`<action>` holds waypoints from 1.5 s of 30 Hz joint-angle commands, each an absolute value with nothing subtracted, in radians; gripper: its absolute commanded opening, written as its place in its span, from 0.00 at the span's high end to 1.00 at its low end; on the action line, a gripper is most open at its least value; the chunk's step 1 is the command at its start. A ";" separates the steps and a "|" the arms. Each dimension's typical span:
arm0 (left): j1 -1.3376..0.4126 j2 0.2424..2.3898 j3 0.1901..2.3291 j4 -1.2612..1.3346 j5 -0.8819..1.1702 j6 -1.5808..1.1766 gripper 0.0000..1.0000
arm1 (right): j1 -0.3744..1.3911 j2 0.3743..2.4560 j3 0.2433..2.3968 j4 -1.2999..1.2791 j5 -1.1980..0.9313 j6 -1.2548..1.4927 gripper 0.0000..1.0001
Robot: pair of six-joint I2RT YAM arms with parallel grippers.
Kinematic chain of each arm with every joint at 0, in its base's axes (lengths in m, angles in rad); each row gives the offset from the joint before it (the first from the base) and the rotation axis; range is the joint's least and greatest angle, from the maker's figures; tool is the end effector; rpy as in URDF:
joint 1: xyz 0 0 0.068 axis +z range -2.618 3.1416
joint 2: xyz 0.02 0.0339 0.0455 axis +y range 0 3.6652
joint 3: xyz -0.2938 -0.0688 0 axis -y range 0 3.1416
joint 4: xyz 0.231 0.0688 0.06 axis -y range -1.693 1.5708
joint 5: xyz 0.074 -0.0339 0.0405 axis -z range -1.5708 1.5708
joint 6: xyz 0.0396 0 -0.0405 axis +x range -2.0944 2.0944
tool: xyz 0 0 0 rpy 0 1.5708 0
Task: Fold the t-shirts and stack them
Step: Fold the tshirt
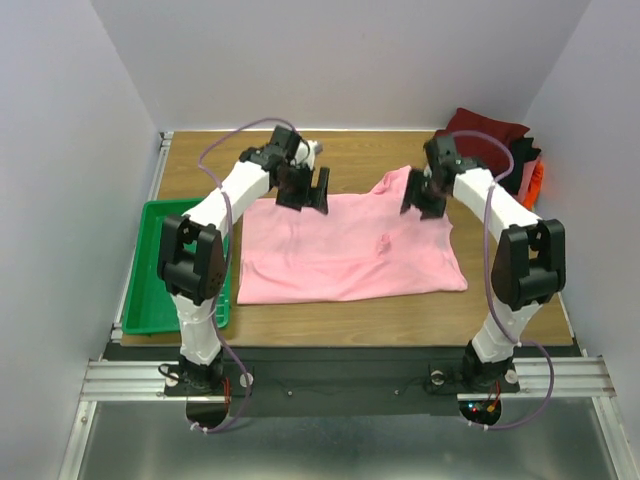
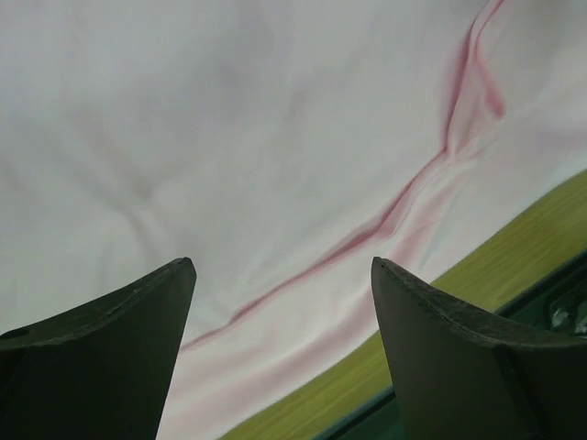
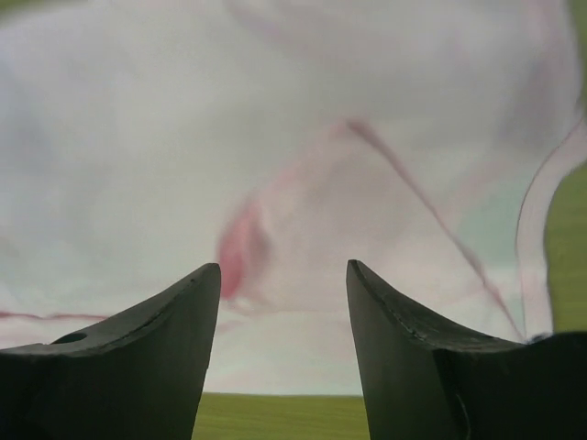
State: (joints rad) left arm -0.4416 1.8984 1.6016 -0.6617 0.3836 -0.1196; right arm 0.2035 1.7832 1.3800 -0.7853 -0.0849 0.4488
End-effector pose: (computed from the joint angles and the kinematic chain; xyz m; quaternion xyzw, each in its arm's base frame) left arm 0.3703 -0.1915 0.2909 0.2068 0.9147 -0.2566 0.2340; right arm 0.3522 0.0761 0.2600 0.1120 0.9745 0.1003 0.1665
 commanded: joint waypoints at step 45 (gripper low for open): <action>-0.250 2.019 1.789 -0.592 0.279 -0.213 0.10 | 0.101 2.485 2.137 -0.402 -0.057 0.270 0.64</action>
